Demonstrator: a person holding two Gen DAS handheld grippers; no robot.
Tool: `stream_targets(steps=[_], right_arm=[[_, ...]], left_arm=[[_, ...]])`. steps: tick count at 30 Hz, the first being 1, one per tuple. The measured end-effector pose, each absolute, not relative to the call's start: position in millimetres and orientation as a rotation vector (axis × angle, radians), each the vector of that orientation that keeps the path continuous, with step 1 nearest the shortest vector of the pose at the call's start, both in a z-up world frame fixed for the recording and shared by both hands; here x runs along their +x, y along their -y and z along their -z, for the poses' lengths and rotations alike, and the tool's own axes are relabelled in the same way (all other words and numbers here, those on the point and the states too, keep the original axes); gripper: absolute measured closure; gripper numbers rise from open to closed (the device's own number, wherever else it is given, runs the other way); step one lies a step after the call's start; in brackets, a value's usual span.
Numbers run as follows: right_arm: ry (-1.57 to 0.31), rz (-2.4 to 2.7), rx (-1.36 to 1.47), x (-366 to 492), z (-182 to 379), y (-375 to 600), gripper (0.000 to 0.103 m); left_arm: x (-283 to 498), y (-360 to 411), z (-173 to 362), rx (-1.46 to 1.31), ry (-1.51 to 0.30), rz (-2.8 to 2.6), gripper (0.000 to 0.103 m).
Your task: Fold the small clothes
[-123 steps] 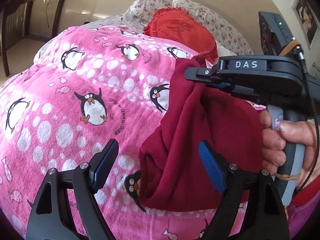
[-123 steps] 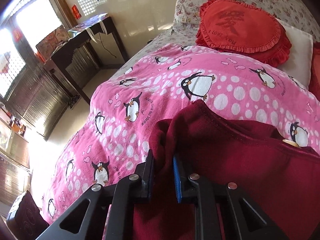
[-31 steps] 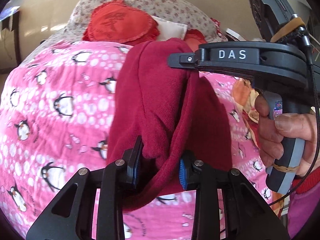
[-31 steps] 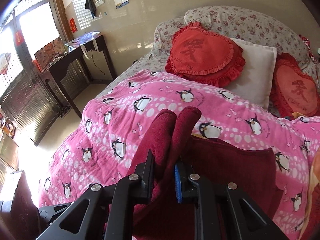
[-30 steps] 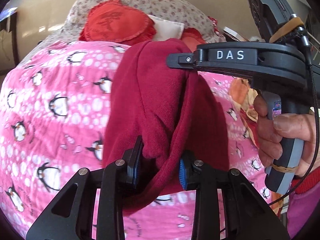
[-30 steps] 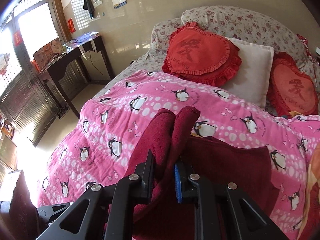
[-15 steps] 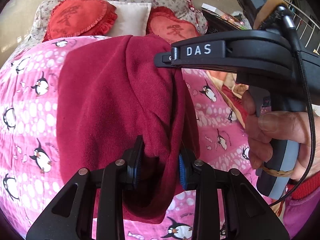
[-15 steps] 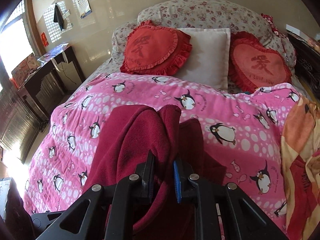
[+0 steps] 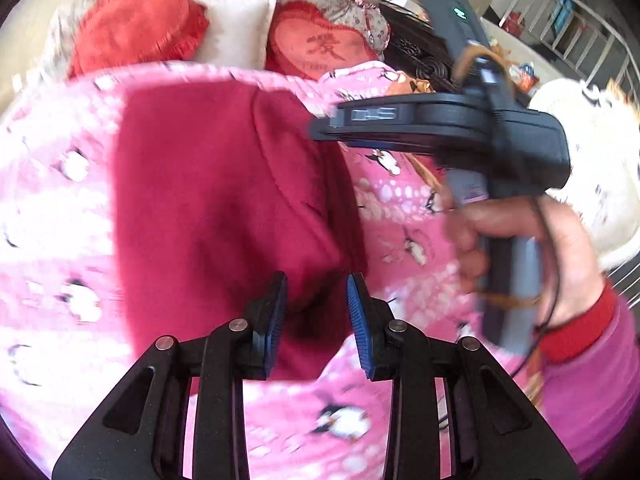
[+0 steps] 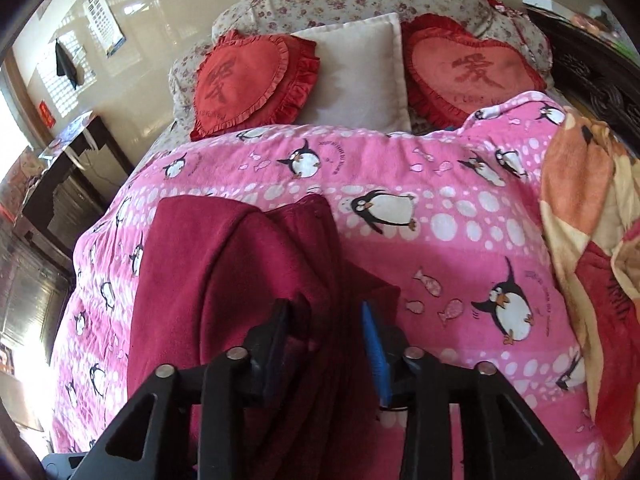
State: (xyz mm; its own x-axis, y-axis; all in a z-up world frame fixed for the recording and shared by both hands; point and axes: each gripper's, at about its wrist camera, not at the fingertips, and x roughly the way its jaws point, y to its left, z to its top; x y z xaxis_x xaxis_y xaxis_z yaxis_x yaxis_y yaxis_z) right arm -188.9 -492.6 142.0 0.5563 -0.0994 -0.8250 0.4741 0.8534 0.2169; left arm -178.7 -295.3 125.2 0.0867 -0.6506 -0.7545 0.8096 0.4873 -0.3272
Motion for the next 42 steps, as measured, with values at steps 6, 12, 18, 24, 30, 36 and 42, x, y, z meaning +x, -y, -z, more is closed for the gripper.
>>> stream_targets(steps=[6,12,18,24,30,36,42], right_arm=[[-0.858,0.168,0.508,-229,-172,448,0.062],[-0.949,0.127,0.517,-233,-133,413,0.061],[-0.96,0.175,0.418,-241,-119,409,0.087],[-0.999,0.248,0.433,-255,-97,425,0.088],[-0.944,0.27,0.497,-265,-112,429,0.081],[-0.808,0.271,0.476,-263,-150,422,0.066],[-0.83,0.261,0.383,-225,-145,411,0.066]], left_arm=[[-168,250,-124,0.269,-0.912,0.974,0.074],[-143,233,-97,0.201,-1.014,0.884,0.074],[-153,246,-96,0.228,-1.008,0.89,0.074],[-155,260,-78,0.273,-1.038,0.878,0.074],[-153,255,-86,0.27,-1.005,0.863,0.074],[-137,258,-95,0.242,-0.985,0.825,0.074],[-122,270,-92,0.231,-0.991,0.799,0.074]])
